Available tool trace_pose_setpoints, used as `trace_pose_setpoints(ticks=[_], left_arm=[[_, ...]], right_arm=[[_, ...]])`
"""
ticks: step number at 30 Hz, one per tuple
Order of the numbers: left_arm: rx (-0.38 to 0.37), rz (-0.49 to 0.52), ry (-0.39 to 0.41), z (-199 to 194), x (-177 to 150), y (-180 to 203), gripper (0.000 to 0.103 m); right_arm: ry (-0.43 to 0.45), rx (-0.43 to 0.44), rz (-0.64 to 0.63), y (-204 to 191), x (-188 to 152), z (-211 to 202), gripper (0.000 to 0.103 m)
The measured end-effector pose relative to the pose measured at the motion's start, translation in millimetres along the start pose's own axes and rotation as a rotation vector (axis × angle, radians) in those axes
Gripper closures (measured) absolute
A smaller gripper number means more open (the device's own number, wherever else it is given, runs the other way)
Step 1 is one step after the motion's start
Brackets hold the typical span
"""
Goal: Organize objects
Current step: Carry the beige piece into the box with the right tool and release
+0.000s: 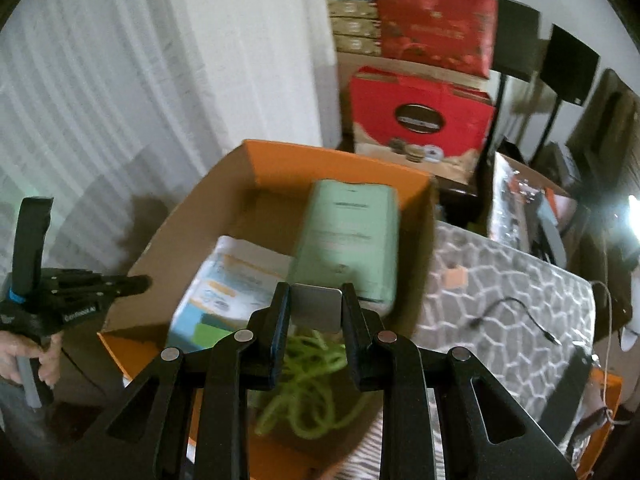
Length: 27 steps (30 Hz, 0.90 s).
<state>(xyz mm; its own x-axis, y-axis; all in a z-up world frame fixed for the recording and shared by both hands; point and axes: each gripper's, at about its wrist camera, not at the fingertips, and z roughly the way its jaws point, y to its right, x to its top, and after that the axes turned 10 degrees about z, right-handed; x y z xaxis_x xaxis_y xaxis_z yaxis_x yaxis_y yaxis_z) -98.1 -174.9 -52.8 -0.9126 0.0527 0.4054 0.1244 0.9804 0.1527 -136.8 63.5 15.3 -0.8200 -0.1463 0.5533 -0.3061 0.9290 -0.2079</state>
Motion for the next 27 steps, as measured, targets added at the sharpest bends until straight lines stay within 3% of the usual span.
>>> trace_pose_setpoints(ticks=[18, 20, 27], left_arm=[[-0.009, -0.005, 0.001, -0.1, -0.9, 2.2, 0.099], [-0.008, -0.005, 0.001, 0.0, -0.7, 1.7, 0.099], [-0.007, -0.006, 0.002, 0.0, -0.8, 1.9, 0.099]], right_arm=[[-0.094, 0.022, -0.049, -52.1, -4.7, 70.6, 0.078], [-0.095, 0.020, -0.037, -52.9, -5.3, 74.0, 0.065], [-0.087, 0.025, -0.025, -49.9, -6.5, 72.0, 0.064]])
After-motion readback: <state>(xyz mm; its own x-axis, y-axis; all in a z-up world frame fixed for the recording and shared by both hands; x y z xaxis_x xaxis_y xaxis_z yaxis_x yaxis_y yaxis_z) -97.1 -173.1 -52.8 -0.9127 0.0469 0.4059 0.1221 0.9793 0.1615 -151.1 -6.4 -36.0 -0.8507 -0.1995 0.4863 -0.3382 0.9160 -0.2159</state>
